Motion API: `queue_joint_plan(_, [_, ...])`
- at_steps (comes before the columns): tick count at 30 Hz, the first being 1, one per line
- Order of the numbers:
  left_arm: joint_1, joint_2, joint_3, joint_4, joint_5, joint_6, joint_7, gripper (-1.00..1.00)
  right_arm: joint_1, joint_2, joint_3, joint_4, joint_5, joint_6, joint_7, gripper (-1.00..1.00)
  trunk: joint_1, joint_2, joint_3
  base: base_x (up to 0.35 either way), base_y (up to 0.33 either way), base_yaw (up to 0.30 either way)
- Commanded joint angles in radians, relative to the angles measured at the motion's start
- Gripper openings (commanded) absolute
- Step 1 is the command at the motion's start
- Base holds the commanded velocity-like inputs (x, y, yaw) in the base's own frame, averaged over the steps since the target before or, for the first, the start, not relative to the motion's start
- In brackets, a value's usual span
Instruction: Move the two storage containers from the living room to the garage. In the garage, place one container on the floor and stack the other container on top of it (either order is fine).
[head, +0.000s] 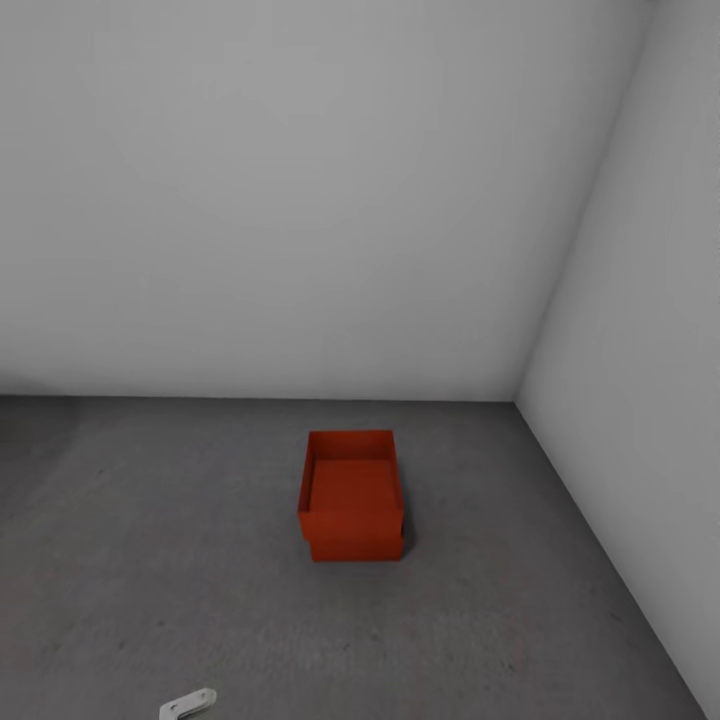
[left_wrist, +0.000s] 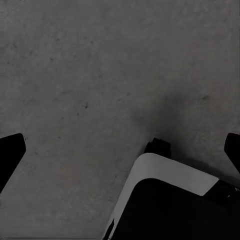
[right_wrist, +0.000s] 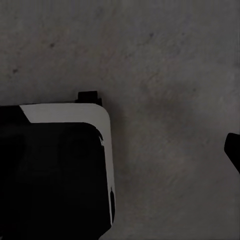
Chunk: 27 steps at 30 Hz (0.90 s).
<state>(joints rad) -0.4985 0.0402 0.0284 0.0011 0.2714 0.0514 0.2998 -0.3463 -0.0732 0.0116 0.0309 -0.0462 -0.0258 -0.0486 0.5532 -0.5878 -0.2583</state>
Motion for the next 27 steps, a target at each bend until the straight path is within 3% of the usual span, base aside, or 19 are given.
queue_joint_plan(1, [0.051, -0.006, 0.002, -0.001, -0.005, -0.005, -0.002, 1.0, 0.022, 0.006, 0.001, 0.003, -0.004, -0.029, -0.001, 1.0, 0.0, -0.001, 0.0, 0.0, 0.0, 0.0])
queue_joint_plan(3, [0.117, -0.008, 0.002, -0.001, -0.006, -0.012, -0.031, 1.0, 0.043, 0.025, 0.001, 0.003, -0.004, -0.045, 0.0, 1.0, 0.0, -0.001, 0.003, 0.0, 0.0, 0.0])
queue_joint_plan(7, [0.138, -0.006, 0.002, -0.001, -0.002, -0.004, -0.126, 1.0, 0.058, 0.035, 0.001, 0.003, -0.003, -0.05, 0.001, 1.0, 0.0, -0.001, 0.01, 0.0, 0.0, 0.0])
queue_joint_plan(10, [0.148, -0.002, 0.002, -0.001, -0.001, -0.001, -0.154, 1.0, 0.07, 0.037, 0.001, 0.003, -0.003, -0.052, 0.006, 1.0, 0.0, -0.001, 0.014, 0.0, 0.0, 0.0])
queue_joint_plan(27, [0.165, 0.003, 0.002, -0.002, -0.001, -0.053, -0.171, 1.0, 0.108, 0.036, 0.001, 0.003, 0.002, -0.054, 0.029, 1.0, 0.0, -0.001, 0.042, 0.0, 0.0, 0.0])
